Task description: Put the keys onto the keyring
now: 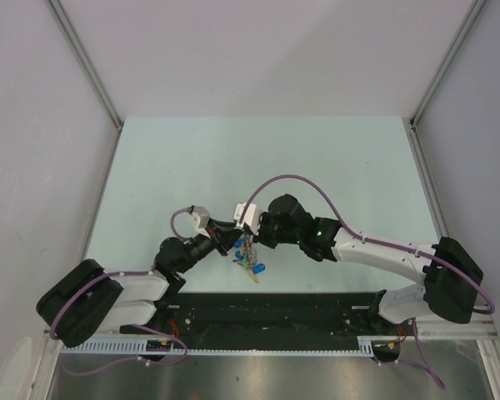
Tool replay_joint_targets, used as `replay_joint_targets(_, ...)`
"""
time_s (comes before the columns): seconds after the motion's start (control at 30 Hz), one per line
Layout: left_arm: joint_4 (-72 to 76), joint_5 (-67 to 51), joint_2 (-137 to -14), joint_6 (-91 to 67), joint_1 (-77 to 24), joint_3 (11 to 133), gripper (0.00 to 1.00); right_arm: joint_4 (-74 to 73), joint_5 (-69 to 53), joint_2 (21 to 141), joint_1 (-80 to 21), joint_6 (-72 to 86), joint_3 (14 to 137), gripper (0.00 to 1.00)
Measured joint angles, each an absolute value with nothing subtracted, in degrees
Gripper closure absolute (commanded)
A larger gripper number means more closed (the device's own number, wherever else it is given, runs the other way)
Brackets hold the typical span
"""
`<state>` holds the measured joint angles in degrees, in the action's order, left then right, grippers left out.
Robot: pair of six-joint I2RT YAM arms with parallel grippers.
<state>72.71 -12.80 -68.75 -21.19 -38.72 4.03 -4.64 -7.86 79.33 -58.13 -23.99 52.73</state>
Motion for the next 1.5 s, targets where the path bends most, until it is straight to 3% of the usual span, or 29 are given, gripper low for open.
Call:
replay_joint_targets(0.03, 72.73, -12.14, -68.42, -21.43, -38.83, 3.92, 0.63, -4.8, -7.68, 78.96, -58.19, -24.05, 52.6, 1.0)
replay_joint_targets(0.13, 73.14, -10.41, -66.96, -21.96, -38.83, 3.42, 0.57, -6.22, -7.53, 76.99, -58.43, -24.97, 52.29, 1.0)
replay_joint_targets(0.37, 74.48, -12.82, -65.49, -23.0, -34.65, 3.42, 0.5, -10.11, -8.14, 72.01, -58.08, -29.34, 52.27, 1.0)
replay_joint_targets(0.63, 74.46, -26.48, -66.17, -23.44, -27.68, 6.04, 0.37, -13.02, -10.09, 70.61, -55.94, -32.73, 52.27, 1.0)
replay_joint_targets(1.0, 71.35, -54.68, -67.79, -11.77, -25.43, 16.58, 0.37, -15.77, -12.4, 69.41, -55.48, -34.76, 52.29, 1.0)
replay_joint_targets(1.2, 47.97, -60.14, -66.35, 5.17, -24.93, 25.61, 0.42, -16.1, -12.95, 69.3, -55.48, -34.81, 52.29, 1.0)
replay_joint_targets(1.33, 37.23, -62.41, -67.26, 12.03, -24.93, 28.93, 0.5, -16.14, -12.97, 69.3, -55.55, -34.89, 52.29, 1.0)
replay_joint_targets(1.5, 25.58, -64.88, -70.0, 17.85, -24.99, 32.29, 0.52, -16.16, -12.99, 69.3, -55.66, -35.18, 52.29, 1.0)
